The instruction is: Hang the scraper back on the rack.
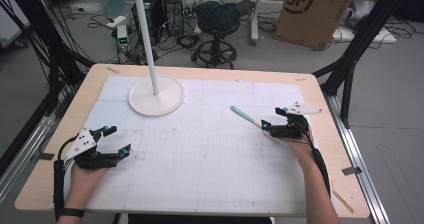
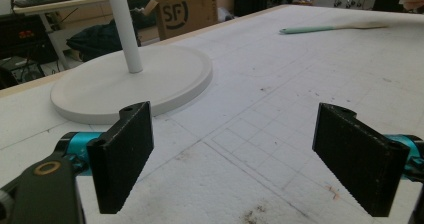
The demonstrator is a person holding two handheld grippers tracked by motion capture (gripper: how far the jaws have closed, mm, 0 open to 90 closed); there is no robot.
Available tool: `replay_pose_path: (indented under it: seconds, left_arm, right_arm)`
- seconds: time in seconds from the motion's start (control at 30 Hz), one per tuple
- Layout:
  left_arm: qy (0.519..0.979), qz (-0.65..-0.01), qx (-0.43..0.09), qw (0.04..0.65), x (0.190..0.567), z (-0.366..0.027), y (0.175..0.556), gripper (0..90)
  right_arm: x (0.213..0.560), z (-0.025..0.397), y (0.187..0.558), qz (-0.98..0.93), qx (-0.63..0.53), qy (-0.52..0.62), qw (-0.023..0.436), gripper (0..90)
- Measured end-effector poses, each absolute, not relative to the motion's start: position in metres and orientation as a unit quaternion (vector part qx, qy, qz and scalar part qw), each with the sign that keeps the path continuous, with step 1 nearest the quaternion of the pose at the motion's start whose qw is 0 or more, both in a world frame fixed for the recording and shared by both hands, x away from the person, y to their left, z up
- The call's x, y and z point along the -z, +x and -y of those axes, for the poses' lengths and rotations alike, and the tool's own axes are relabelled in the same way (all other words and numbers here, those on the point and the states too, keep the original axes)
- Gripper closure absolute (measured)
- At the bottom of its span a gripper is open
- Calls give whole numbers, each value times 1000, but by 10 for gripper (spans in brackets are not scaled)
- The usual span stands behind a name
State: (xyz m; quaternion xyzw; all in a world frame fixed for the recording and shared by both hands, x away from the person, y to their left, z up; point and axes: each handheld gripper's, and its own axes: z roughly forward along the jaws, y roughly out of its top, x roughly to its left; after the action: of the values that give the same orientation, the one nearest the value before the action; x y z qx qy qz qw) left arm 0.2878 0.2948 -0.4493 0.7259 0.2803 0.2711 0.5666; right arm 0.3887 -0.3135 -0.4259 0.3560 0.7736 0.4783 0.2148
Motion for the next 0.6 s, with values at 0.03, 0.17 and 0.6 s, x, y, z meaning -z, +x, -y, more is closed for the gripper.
replay_pose_path:
  seconds: [0.03, 0.17, 0.6]
  left_arm:
    - [726, -280, -272, 566, 449, -295, 288, 171]
    - [726, -280, -271, 567, 449, -294, 288, 171]
    - [726, -280, -272, 566, 449, -294, 288, 172]
  right_arm:
    - [427, 311, 392, -777, -472, 356, 215, 173]
    - [433, 301, 402, -793, -454, 352, 202, 224]
    - [450, 290, 411, -834, -381, 352, 189, 567]
